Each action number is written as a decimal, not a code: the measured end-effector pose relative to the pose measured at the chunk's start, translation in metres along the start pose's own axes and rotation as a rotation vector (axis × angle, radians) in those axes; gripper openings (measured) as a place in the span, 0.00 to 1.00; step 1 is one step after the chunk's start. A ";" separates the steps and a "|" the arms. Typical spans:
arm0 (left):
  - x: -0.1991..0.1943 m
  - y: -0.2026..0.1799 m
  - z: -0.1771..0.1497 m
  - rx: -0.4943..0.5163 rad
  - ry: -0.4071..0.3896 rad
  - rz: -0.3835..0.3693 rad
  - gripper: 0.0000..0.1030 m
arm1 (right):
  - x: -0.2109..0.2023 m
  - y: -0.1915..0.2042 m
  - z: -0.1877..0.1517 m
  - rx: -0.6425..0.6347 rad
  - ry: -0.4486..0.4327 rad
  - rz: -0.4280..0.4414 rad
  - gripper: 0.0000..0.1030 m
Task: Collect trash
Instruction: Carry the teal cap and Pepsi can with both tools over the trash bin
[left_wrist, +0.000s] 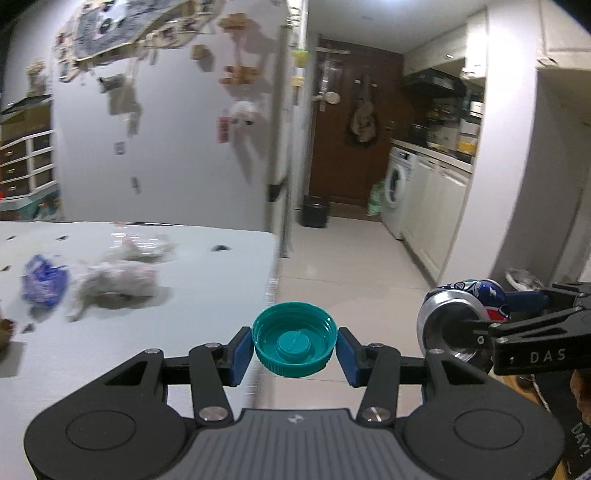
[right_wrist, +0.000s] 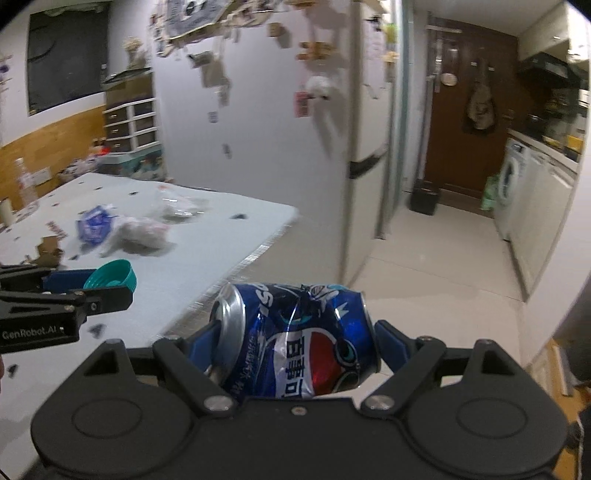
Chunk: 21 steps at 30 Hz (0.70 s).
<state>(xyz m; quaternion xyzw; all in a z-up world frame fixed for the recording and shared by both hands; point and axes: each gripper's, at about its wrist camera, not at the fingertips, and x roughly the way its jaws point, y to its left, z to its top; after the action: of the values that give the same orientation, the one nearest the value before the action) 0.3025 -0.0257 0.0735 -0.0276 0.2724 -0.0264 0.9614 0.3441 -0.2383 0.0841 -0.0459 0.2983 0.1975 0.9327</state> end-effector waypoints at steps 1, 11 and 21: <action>0.004 -0.009 0.000 0.008 0.004 -0.011 0.48 | -0.002 -0.008 -0.004 0.011 0.000 -0.011 0.85; 0.063 -0.076 -0.013 0.070 0.078 -0.106 0.48 | 0.000 -0.078 -0.046 0.121 0.027 -0.103 0.85; 0.153 -0.093 -0.052 0.056 0.238 -0.142 0.48 | 0.059 -0.120 -0.097 0.256 0.122 -0.112 0.85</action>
<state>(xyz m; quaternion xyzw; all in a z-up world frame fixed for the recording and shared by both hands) 0.4018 -0.1307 -0.0441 -0.0163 0.3810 -0.1049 0.9185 0.3829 -0.3483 -0.0330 0.0449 0.3743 0.1022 0.9205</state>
